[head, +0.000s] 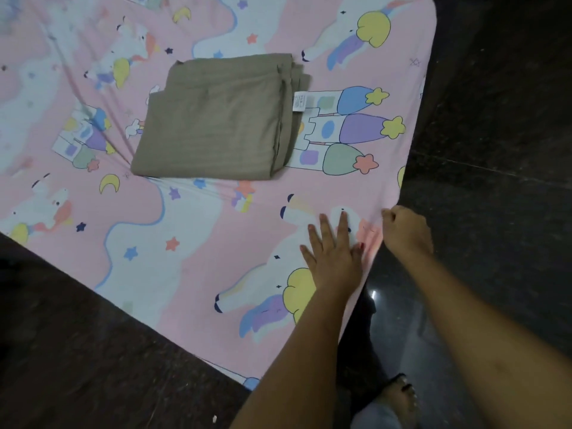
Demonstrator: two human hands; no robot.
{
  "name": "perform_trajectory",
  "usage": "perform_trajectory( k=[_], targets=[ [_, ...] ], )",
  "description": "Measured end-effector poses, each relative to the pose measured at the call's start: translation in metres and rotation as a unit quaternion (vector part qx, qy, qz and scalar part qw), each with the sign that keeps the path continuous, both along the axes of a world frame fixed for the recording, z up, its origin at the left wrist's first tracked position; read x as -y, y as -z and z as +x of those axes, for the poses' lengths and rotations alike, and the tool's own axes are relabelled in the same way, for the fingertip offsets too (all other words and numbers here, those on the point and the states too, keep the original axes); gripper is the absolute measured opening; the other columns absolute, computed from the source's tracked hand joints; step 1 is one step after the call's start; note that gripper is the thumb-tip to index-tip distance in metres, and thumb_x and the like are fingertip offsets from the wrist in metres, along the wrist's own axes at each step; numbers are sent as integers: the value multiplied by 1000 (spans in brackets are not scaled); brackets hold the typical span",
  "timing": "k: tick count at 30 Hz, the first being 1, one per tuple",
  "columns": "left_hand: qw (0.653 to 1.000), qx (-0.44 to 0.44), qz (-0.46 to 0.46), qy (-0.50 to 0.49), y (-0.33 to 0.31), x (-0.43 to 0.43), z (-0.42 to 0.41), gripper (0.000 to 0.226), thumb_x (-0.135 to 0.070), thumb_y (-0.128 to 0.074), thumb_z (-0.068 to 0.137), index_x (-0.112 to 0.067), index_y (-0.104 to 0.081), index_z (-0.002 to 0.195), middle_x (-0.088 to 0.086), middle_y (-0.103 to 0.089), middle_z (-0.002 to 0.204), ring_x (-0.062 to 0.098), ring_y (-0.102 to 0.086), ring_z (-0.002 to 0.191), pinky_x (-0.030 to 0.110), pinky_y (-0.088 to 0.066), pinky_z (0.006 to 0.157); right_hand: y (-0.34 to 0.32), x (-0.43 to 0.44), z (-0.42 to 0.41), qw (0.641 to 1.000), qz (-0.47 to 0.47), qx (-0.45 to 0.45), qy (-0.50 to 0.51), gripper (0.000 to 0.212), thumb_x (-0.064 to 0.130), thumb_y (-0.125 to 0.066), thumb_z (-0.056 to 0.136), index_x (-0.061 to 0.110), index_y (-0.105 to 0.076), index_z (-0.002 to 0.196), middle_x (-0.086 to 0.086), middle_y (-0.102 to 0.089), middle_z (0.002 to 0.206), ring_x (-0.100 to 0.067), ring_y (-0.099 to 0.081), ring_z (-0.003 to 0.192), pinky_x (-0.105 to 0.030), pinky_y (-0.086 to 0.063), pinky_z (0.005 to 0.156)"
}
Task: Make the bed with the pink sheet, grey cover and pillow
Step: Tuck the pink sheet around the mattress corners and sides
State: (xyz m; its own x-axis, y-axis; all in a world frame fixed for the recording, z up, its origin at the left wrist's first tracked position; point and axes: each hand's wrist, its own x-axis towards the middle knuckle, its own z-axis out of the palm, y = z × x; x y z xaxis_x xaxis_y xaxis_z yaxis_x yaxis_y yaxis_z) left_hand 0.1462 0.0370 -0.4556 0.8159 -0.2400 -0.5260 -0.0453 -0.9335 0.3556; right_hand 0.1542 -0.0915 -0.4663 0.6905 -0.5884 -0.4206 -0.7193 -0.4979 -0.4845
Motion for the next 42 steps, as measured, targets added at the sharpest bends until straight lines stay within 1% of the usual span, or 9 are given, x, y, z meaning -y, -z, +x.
perform_trajectory(
  k=[5, 8, 16, 22, 25, 28, 33, 37, 42],
  targets=[
    [999, -20, 16, -29, 5, 23, 21, 62, -48, -21, 99, -37, 18, 146, 3, 29, 154, 33, 26, 141, 55, 13, 111, -8, 30, 46, 992, 128, 14, 10, 53, 55, -46, 91, 9, -56, 115, -15, -59, 116, -36, -59, 101, -46, -51, 87],
    [999, -16, 28, -28, 10, 32, 32, 62, -51, -20, 99, -40, 20, 145, 3, 32, 153, 33, 29, 140, 54, 14, 111, -4, 37, 75, 992, 128, -5, 1, 51, 50, -45, 94, 8, -55, 121, -16, -57, 122, -35, -58, 105, -47, -51, 88],
    [999, 17, 27, -16, 2, 52, 56, 61, -53, -20, 98, -40, 16, 146, 4, 29, 154, 34, 27, 140, 55, 12, 111, -3, 72, 62, 997, 51, -6, -59, 38, 37, -38, 100, 10, -63, 105, -18, -63, 113, -35, -58, 102, -35, -42, 77],
    [999, 42, 4, -6, -1, 94, 114, 61, -57, 0, 90, -40, 11, 148, 2, 21, 157, 29, 21, 144, 54, 11, 112, 6, 85, 76, 985, 152, -63, -56, 37, 38, -47, 97, 13, -63, 74, -10, -67, 79, -27, -64, 74, -40, -53, 75],
    [999, 42, 0, -10, 4, 105, 138, 58, -46, -22, 100, -40, 10, 148, 2, 22, 157, 31, 21, 143, 52, 9, 113, 0, 107, 115, 980, 194, 6, 37, 28, 34, -59, 91, 13, -63, 72, -9, -67, 73, -23, -62, 60, -31, -48, 59],
    [999, 38, 10, 3, 8, 117, 157, 60, -56, -12, 95, -41, 12, 147, 3, 25, 156, 34, 23, 142, 50, 9, 114, -9, 133, 171, 958, 254, 37, 130, 33, 49, -59, 87, 17, -59, 87, -5, -64, 86, -20, -60, 73, -31, -51, 62],
    [999, 44, 13, -14, 14, 142, 188, 65, -64, 2, 86, -40, 18, 145, 3, 26, 155, 33, 25, 141, 54, 10, 113, -4, 162, 232, 993, 101, 11, 62, 47, 45, -42, 98, 4, -62, 106, -17, -62, 108, -35, -59, 99, -47, -51, 85],
    [998, 63, 17, -6, 19, 160, 204, 79, -68, 16, 72, -37, 20, 144, 4, 23, 156, 35, 24, 141, 49, 16, 110, 3, 175, 228, 999, 1, 0, -44, 50, 41, -34, 101, 1, -63, 94, -19, -65, 99, -34, -57, 88, -33, -42, 70],
    [997, 71, -10, -14, 13, 182, 223, 76, -68, 8, 77, -40, 9, 148, 3, 20, 157, 32, 22, 143, 49, 14, 112, 1, 185, 224, 988, -71, 89, -104, 41, 29, -39, 101, 3, -60, 77, -19, -64, 77, -31, -55, 66, -30, -35, 59]
  ],
)
